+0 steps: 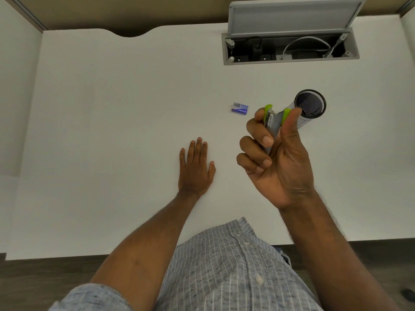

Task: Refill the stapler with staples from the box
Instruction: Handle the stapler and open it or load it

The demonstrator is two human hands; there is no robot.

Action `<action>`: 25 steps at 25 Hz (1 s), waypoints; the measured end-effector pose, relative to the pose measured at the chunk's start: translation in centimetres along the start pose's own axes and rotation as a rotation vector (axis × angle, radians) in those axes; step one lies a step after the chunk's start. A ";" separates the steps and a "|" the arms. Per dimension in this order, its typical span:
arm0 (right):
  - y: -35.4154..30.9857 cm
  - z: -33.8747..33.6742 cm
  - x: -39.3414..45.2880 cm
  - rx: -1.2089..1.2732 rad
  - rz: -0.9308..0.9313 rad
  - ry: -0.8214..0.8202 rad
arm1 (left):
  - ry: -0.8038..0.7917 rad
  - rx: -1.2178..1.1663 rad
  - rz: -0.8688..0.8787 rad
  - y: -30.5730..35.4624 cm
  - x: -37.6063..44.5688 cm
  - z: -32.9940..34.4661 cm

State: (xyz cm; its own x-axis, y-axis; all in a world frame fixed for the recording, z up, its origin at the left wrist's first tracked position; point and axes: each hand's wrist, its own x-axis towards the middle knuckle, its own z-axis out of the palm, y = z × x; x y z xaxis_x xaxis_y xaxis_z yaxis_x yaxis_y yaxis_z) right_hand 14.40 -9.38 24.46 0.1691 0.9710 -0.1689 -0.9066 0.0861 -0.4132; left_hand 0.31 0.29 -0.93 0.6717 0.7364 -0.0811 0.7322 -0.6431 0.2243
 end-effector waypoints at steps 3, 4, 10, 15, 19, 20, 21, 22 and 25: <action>0.1 0.0 0.0 -0.004 0.005 -0.017 | -0.005 0.007 -0.002 0.0 0.0 0.1; 0.1 0.0 0.1 -0.006 0.009 -0.017 | 0.000 0.008 0.000 0.0 0.0 0.1; 0.3 -0.3 0.2 -0.010 0.008 -0.030 | 0.034 0.012 0.011 0.0 0.0 0.2; 0.8 -1.9 0.6 -0.219 -0.047 0.057 | 0.017 0.016 0.010 0.0 0.1 0.2; 2.3 -4.7 1.3 -0.666 -0.028 0.446 | -0.005 -0.086 -0.058 1.0 0.3 -0.5; 2.7 -5.5 1.6 -0.768 -0.019 0.531 | -0.016 -0.152 -0.101 1.6 0.6 -1.0; 3.1 -6.1 1.7 -0.853 -0.028 0.576 | -0.033 -0.246 -0.150 2.6 1.0 -1.6; 3.4 -6.6 1.7 -0.917 -0.053 0.585 | -0.061 -0.391 -0.204 3.6 1.3 -2.5; 4.2 -7.4 1.3 -1.012 -0.128 0.580 | -0.193 -1.147 -0.427 7.2 2.3 -6.5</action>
State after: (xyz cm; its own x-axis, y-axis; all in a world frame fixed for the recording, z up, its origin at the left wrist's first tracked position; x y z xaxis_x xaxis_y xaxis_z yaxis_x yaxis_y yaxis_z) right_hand 13.72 -9.42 15.89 0.6247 0.6986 -0.3488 -0.1937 -0.2941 -0.9360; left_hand 6.35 -1.27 6.78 0.4806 0.7363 -0.4764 0.4396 0.2678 0.8573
